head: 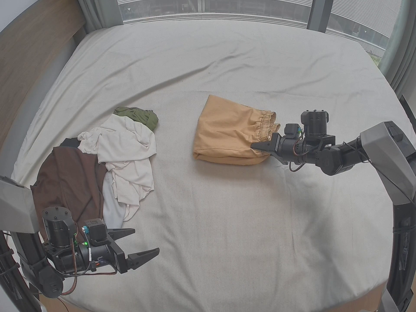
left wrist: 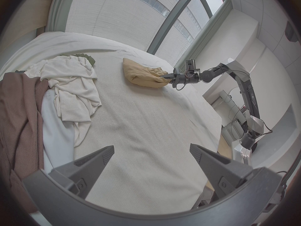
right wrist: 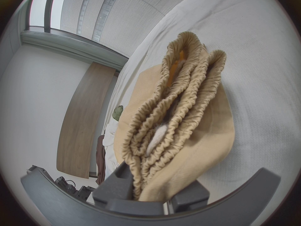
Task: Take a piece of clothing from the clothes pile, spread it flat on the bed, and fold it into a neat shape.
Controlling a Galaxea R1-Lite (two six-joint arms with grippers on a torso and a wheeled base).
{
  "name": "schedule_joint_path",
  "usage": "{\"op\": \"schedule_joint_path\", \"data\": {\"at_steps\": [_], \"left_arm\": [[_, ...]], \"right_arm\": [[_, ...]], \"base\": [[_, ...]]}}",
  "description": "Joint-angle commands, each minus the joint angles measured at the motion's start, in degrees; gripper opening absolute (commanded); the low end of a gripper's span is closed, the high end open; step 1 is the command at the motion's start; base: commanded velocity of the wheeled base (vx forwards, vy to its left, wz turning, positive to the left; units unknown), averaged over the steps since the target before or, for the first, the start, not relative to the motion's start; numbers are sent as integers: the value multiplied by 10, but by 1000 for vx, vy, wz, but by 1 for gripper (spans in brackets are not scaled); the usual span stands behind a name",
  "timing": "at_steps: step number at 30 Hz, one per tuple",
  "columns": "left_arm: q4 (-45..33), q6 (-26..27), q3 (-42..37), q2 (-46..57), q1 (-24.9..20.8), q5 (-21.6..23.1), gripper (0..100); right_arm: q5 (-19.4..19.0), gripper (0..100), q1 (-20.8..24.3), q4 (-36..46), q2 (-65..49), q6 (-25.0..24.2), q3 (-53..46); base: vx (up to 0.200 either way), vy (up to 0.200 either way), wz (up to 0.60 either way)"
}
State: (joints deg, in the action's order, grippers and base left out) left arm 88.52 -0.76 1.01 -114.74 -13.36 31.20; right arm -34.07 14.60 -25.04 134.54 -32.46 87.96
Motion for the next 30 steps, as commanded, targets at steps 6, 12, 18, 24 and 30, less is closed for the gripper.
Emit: {"op": "schedule_joint_path", "data": {"at_steps": [6,12,18,24,30], "left_arm": [[2,0,-10,5,4,1,100],[2,-11,-10,21,5,1,100],[1,-38,-10,59,-9,14,100],[0,-122,-10,161,-47,23,100],[-41,-152,-10,326,-79,19,100]], "right_arm": [[23,100,8,-6,-50,1,-55],[25,100,17,-6,-147,23,-184],[49,100,35,-6,-277,38,-320],[66,100,75,-5,-431,63,-429],[82,100,90,0,-584,93,-521]], "base": [[0,0,0],[0,0,0],[0,0,0],[0,0,0],[0,0,0]]}}
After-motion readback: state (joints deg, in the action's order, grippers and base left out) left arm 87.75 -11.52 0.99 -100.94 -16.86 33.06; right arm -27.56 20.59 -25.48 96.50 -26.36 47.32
